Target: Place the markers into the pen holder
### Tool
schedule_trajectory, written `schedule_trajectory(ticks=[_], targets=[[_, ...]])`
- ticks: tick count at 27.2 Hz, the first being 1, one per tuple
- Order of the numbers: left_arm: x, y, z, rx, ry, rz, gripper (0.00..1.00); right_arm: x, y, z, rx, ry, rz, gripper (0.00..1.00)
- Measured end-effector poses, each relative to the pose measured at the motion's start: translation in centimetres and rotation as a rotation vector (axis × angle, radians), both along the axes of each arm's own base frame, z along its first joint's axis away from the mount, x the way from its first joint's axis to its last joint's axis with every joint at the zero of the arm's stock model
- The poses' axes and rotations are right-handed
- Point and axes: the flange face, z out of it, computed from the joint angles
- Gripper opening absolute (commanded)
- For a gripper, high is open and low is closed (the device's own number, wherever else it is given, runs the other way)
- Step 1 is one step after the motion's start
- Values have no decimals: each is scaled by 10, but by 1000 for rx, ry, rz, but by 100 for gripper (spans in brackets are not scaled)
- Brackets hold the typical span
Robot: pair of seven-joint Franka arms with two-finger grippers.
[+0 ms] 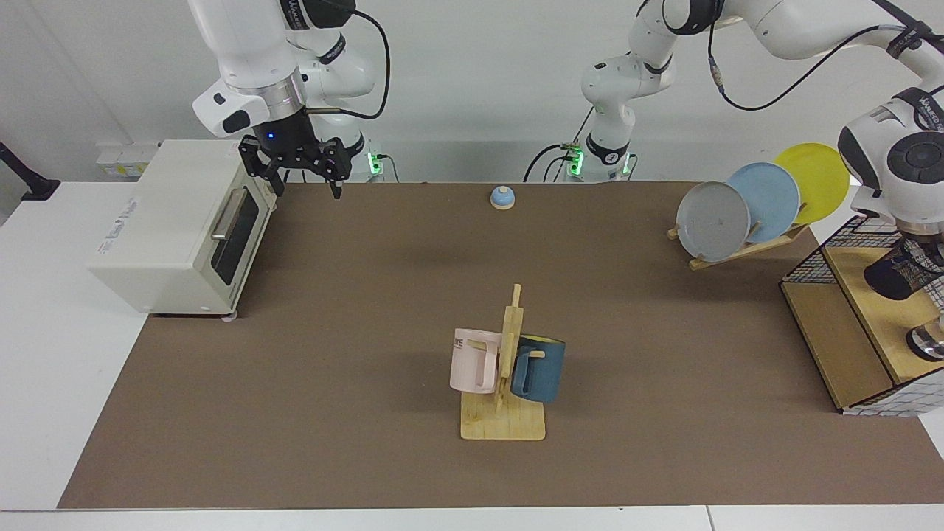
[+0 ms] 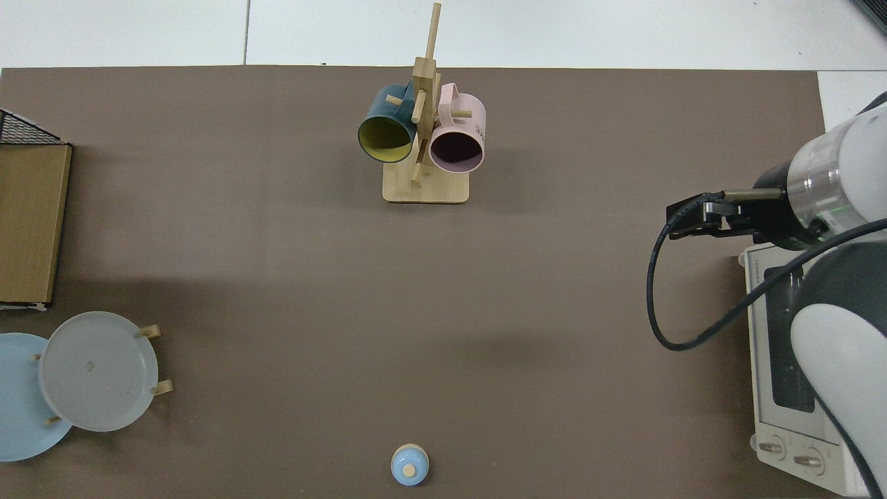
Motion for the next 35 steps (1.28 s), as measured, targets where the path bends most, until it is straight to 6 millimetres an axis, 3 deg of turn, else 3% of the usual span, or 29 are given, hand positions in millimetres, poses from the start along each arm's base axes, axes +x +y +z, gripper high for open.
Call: schedule_trajectory(ticks=[11, 23, 29, 35], targets=[[-1, -1, 7, 2, -10, -1, 31, 0, 0, 0, 0, 0, 0, 100], [-1, -1, 21, 9, -32, -5, 32, 0, 0, 0, 0, 0, 0, 100], [-7, -4, 53, 20, -71, -5, 32, 0, 0, 0, 0, 0, 0, 100], [-25, -21, 94, -53, -132, 35, 32, 0, 0, 0, 0, 0, 0, 100]])
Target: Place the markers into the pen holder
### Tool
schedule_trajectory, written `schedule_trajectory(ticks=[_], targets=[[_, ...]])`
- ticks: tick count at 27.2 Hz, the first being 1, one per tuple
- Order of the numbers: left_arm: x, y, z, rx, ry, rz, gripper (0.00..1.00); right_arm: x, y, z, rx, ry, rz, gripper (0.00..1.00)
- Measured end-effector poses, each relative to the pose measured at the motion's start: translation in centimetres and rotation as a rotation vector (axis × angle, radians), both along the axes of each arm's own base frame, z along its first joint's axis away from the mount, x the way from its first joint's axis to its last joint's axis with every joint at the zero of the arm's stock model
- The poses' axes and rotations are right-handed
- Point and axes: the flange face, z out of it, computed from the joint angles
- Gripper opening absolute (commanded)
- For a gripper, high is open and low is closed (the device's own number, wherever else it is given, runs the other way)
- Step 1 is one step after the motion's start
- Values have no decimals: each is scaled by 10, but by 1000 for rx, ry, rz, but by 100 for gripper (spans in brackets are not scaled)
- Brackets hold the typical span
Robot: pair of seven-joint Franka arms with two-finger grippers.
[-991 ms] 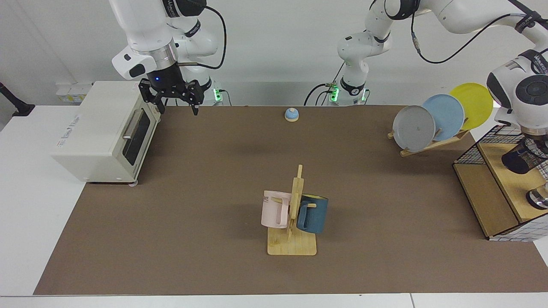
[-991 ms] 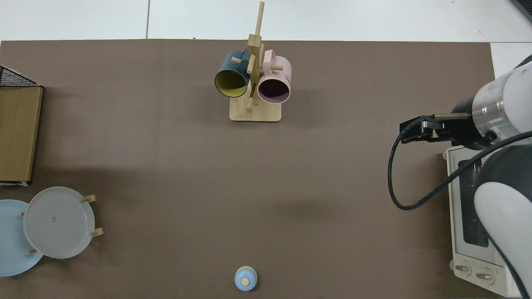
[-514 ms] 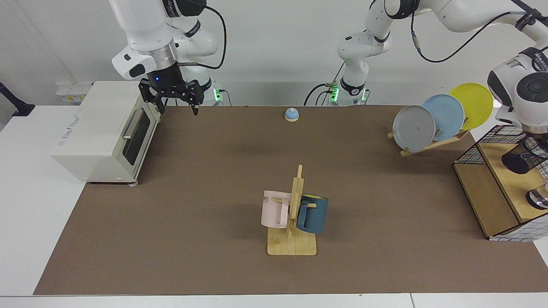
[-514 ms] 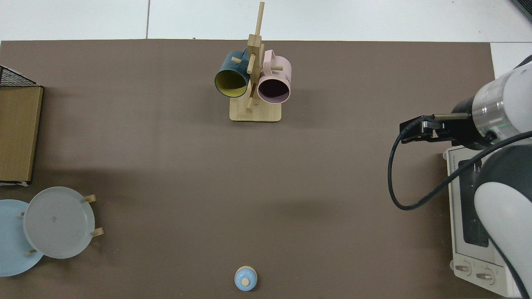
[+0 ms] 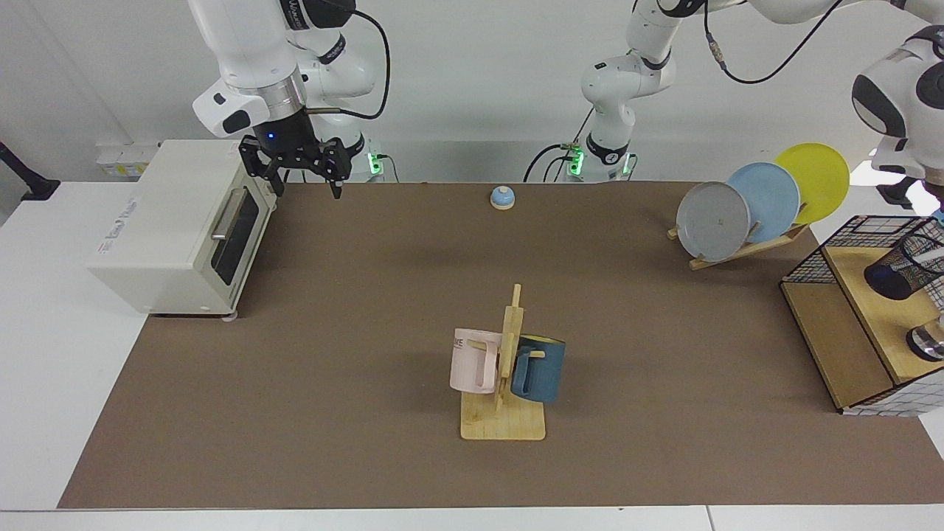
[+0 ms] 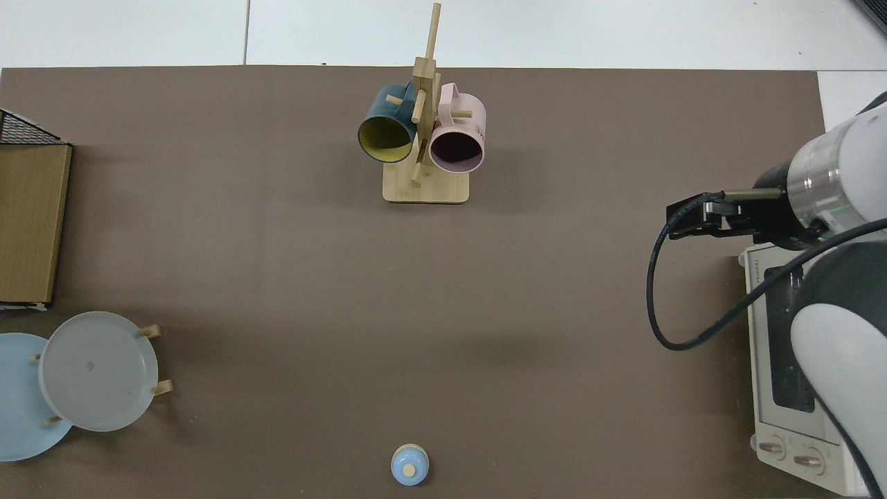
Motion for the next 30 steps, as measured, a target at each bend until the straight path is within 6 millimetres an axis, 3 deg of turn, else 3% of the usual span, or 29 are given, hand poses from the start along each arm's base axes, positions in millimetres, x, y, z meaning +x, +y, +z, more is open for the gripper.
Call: schedule_trajectory(ticks=[7, 12, 23, 28, 30], targets=[[-25, -22, 40, -177, -96, 51, 33, 0, 0, 0, 0, 0, 0, 100], [-38, -45, 51, -286, -153, 189, 33, 0, 0, 0, 0, 0, 0, 100], [-45, -154, 44, -485, -276, 654, 38, 0, 0, 0, 0, 0, 0, 100], [-47, -192, 44, -530, -312, 812, 57, 0, 0, 0, 0, 0, 0, 100], [-48, -212, 44, -527, -337, 877, 58, 0, 0, 0, 0, 0, 0, 100]])
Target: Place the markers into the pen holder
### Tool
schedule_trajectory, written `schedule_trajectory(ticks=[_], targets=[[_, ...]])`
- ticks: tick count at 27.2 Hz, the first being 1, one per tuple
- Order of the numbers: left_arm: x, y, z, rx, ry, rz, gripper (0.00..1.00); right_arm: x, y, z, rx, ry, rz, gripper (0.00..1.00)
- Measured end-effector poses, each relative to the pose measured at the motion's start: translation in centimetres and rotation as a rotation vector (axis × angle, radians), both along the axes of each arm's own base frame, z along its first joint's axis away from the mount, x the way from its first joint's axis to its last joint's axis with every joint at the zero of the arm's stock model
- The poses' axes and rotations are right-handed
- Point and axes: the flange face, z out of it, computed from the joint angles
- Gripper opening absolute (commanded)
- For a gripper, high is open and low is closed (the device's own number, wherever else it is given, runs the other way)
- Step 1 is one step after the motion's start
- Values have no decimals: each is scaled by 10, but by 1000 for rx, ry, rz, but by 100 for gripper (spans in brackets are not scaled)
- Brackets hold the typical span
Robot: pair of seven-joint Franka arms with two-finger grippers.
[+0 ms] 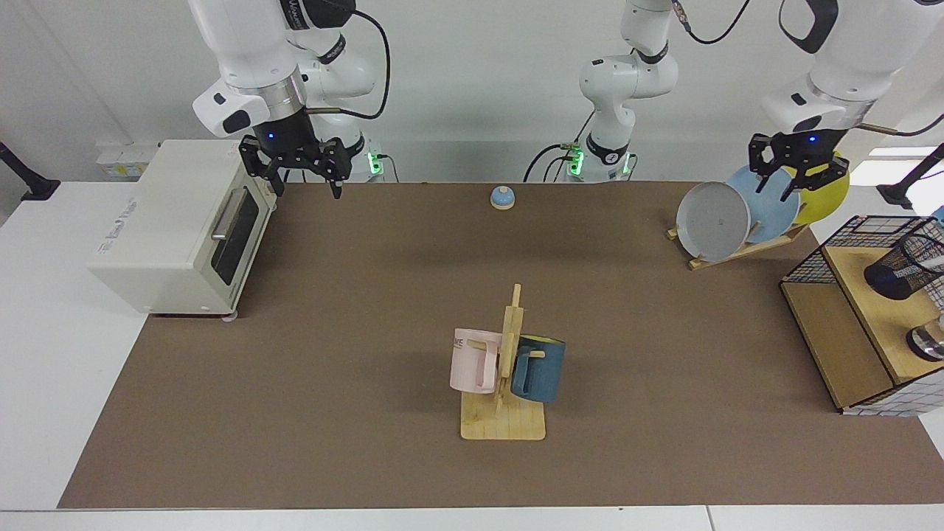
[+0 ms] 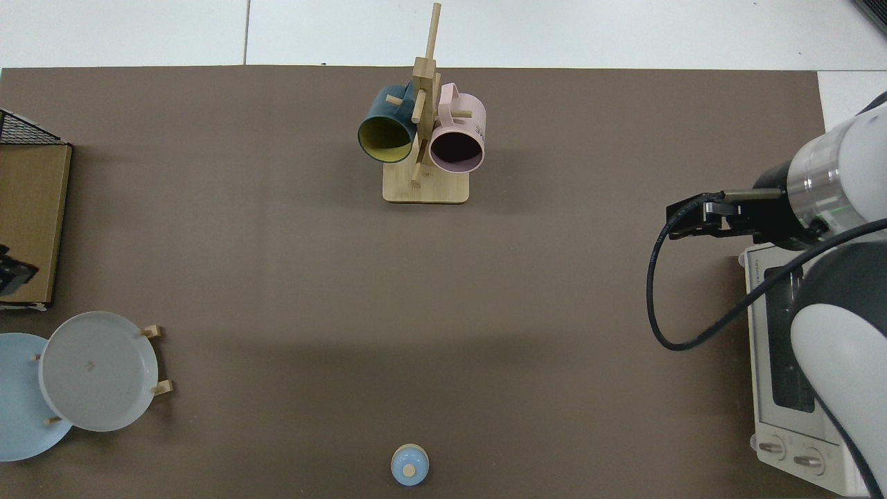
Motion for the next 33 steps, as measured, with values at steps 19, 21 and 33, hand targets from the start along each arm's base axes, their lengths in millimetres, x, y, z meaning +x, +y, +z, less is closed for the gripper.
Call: schedule_trajectory(ticks=[19, 21, 33], targets=[[0, -73, 22, -132, -69, 246, 81, 0, 0, 0, 0, 0, 0, 100], [1, -71, 29, -137, -80, 253, 81, 0, 0, 0, 0, 0, 0, 100], [1, -66, 36, -137, -72, 268, 100, 0, 0, 0, 0, 0, 0, 100]])
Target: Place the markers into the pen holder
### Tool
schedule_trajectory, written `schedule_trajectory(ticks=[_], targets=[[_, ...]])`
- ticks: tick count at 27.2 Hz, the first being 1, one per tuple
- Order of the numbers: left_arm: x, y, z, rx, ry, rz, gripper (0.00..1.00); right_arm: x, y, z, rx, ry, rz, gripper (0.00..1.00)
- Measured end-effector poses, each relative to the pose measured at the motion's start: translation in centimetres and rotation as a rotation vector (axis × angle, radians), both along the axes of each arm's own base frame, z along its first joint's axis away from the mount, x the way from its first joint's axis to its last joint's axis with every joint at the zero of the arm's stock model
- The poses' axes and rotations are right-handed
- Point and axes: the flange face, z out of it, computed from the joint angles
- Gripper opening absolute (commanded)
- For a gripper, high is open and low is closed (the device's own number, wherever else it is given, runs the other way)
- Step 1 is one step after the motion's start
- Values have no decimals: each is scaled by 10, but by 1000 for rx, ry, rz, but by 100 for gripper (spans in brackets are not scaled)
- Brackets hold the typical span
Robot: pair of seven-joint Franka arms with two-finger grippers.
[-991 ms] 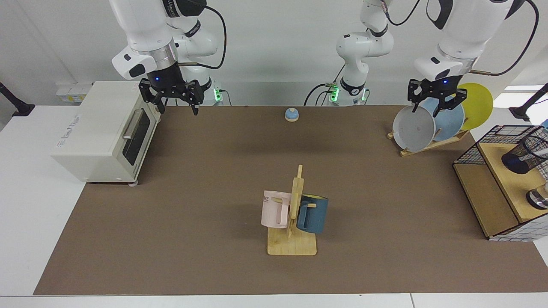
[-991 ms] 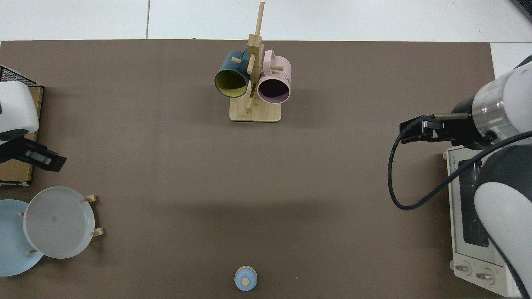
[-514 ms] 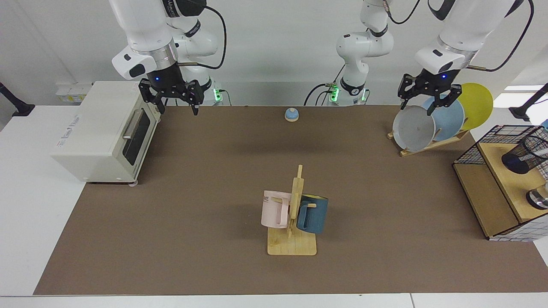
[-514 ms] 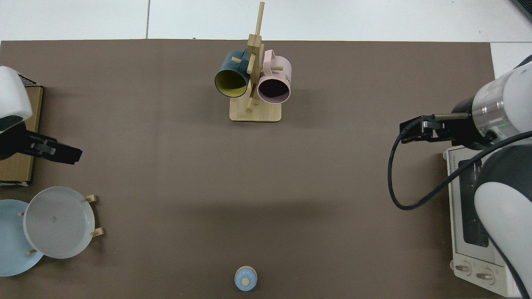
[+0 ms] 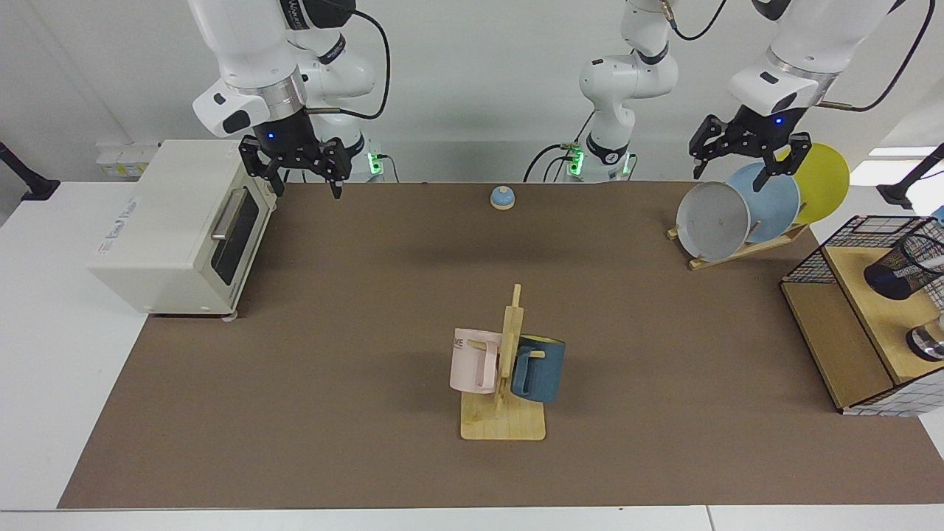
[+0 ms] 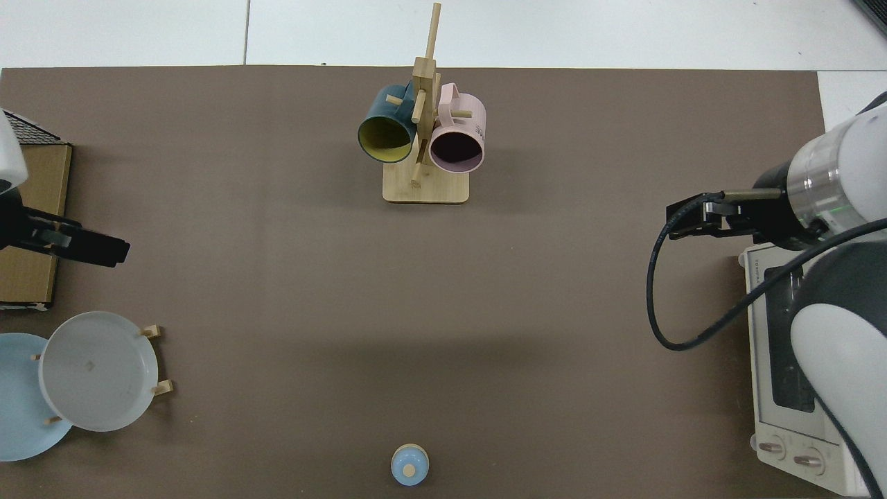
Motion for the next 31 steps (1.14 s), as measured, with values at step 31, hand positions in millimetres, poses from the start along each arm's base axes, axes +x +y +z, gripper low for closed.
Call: schedule_trajectory(ticks=[31], targets=[[-3, 9, -1, 2, 25, 48, 100, 0, 0, 0, 0, 0, 0, 100]])
